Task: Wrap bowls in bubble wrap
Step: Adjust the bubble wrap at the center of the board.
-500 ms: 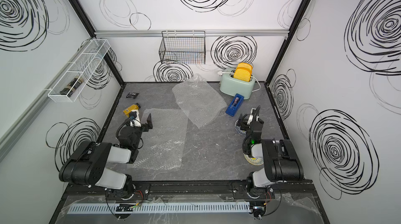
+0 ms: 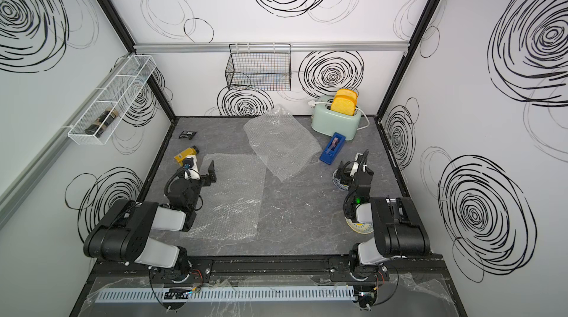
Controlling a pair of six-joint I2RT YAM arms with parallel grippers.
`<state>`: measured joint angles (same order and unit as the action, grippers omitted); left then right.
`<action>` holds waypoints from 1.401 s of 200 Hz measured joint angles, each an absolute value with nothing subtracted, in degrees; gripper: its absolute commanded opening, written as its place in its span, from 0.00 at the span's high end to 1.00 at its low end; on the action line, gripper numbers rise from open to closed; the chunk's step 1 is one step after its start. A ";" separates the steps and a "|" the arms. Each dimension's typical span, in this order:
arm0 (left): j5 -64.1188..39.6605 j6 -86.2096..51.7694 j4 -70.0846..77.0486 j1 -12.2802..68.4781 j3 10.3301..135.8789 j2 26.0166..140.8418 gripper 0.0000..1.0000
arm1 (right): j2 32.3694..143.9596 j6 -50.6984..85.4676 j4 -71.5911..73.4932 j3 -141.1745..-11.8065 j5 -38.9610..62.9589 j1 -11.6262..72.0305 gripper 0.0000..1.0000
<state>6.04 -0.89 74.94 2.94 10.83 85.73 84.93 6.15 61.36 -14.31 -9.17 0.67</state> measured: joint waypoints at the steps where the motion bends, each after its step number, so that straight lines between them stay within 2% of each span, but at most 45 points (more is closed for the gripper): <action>1: 5.96 -0.89 74.96 2.92 10.83 85.73 0.03 | 84.93 6.15 61.36 -14.31 -9.17 0.67 0.03; 73: 1.10 -1.85 75.99 0.30 9.96 85.73 0.03 | 84.93 6.15 61.34 -14.31 -9.17 0.67 0.02; 141: 1.56 -2.44 80.47 0.49 5.19 82.35 0.04 | 84.93 6.15 61.36 -14.31 -9.17 0.67 0.03; 173: 5.34 -0.19 78.32 5.19 2.46 70.83 0.04 | 83.42 5.52 61.43 -13.72 -10.35 2.17 0.03; 198: 11.11 -1.72 75.46 11.42 2.13 58.04 0.03 | 75.99 3.68 56.86 -13.43 -12.29 5.17 0.03; 221: 14.24 -6.92 69.41 13.47 2.22 47.27 0.04 | 68.64 4.51 51.09 -16.34 -13.13 8.21 0.03; 250: 21.23 -22.39 59.00 14.31 2.00 37.30 0.04 | 61.78 13.85 43.64 -19.97 -10.76 8.67 0.03; 268: 22.20 -30.55 56.77 13.91 0.64 33.04 0.03 | 59.90 24.53 37.58 -21.98 -9.10 7.22 0.03; 280: 22.02 -34.37 55.61 13.72 0.64 31.64 0.04 | 59.35 30.28 34.35 -22.68 -4.54 4.34 0.03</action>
<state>22.02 -34.37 55.61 13.72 0.64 31.64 59.35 30.28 34.35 -22.68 -4.54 4.34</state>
